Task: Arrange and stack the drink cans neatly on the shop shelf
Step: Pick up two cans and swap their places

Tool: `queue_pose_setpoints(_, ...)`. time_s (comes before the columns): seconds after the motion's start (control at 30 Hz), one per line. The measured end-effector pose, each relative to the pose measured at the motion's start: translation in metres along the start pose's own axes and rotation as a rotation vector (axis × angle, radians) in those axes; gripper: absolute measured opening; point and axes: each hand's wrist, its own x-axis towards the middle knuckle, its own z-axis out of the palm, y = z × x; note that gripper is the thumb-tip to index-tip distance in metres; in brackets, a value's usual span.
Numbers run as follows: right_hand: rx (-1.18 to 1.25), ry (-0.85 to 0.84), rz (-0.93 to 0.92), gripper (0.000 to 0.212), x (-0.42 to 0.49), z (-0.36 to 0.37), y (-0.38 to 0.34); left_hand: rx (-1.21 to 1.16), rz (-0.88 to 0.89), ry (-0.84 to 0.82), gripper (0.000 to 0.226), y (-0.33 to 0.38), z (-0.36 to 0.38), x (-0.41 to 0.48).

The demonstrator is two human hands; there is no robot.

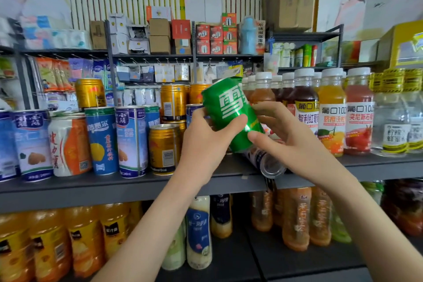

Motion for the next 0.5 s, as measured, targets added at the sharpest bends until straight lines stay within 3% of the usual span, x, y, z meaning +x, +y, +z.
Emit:
queue_pose_setpoints(0.23,-0.282,0.047,-0.001,0.028,-0.003,-0.014,0.013,0.494,0.142,0.136,0.062,-0.006,0.0,-0.012)
queue_pose_setpoints(0.5,-0.462,0.052,0.057,0.028,0.001,-0.015,0.035,0.692,0.12,0.153,0.065,-0.015,0.014,-0.014)
